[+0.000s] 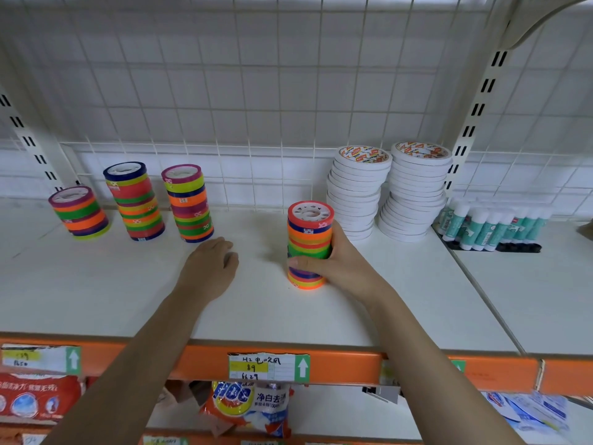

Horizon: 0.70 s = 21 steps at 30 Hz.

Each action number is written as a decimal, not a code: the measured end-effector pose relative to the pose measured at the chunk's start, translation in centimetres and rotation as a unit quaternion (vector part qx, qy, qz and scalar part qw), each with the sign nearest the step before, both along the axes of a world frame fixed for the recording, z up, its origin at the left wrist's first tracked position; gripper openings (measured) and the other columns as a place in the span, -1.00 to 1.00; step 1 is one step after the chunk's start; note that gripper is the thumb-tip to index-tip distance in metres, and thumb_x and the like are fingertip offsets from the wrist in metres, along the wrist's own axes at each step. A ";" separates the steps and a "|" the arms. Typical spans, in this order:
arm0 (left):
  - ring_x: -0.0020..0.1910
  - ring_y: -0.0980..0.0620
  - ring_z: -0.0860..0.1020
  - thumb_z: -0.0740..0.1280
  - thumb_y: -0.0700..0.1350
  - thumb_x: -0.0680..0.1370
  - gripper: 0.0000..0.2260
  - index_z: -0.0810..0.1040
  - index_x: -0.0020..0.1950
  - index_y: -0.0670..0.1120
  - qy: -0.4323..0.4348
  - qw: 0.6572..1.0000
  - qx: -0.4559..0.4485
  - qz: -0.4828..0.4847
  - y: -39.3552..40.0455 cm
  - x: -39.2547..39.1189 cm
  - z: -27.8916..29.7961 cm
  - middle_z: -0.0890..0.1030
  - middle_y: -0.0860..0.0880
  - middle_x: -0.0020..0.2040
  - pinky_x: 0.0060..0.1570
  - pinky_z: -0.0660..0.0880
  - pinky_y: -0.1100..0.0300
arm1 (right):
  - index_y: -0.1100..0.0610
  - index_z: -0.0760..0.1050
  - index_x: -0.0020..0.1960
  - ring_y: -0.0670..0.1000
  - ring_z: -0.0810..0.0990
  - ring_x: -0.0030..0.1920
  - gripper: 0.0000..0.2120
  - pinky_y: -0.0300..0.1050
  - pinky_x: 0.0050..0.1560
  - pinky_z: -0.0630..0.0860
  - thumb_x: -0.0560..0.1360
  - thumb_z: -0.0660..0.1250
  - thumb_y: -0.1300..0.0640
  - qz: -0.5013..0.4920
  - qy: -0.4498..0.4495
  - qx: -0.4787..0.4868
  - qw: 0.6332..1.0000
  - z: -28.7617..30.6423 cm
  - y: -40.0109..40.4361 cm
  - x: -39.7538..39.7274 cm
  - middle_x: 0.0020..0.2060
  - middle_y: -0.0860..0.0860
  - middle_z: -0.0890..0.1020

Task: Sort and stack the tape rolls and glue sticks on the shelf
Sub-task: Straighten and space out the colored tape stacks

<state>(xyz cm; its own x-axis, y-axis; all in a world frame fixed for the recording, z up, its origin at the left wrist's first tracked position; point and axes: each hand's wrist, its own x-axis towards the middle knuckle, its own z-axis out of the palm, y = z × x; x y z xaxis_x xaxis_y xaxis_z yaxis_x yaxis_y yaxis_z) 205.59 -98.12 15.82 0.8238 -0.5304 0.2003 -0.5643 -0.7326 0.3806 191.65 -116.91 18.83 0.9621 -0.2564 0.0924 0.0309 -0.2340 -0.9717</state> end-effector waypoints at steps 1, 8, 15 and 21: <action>0.30 -0.06 0.40 0.13 -0.13 0.61 -0.66 0.41 0.34 -0.22 0.000 1.000 0.000 0.000 0.0 0.0 0.0 0.47 -0.11 0.30 0.27 0.30 0.15 | -0.05 0.25 0.35 -0.01 0.56 0.15 -0.22 0.06 0.19 0.52 0.24 0.56 0.07 0.011 0.014 -0.017 1.000 -0.2 -0.2 -0.1 0.14 -0.03 0.56; 0.31 -0.06 0.39 0.13 -0.13 0.61 -0.66 0.41 0.35 -0.23 0.002 1.000 -0.002 -0.001 -0.1 -0.2 0.1 0.46 -0.13 0.31 0.27 0.29 0.16 | 0.02 0.32 0.33 0.00 0.54 0.18 -0.26 0.06 0.23 0.50 0.21 0.55 0.06 0.028 0.037 -0.035 0.998 -0.9 -0.3 -0.4 0.15 -0.02 0.57; 0.33 -0.05 0.37 0.13 -0.12 0.62 -0.65 0.40 0.36 -0.23 0.002 1.000 0.003 -0.002 0.0 -0.2 0.3 0.44 -0.12 0.34 0.29 0.26 0.18 | -0.03 0.22 0.39 -0.15 0.52 0.16 -0.27 -0.23 0.10 0.53 0.35 0.51 0.08 -0.028 -0.008 0.001 1.000 0.6 0.3 -1.0 0.19 -0.14 0.51; 0.36 -0.05 0.35 0.13 -0.12 0.62 -0.64 0.39 0.37 -0.22 0.009 1.000 0.004 -0.004 0.1 0.0 0.1 0.41 -0.12 0.37 0.32 0.24 0.17 | -0.06 0.12 0.46 -0.11 0.48 0.22 -0.22 -0.23 0.13 0.49 0.38 0.46 0.04 -0.083 -0.058 0.016 0.995 2.8 0.7 -0.5 0.28 -0.11 0.44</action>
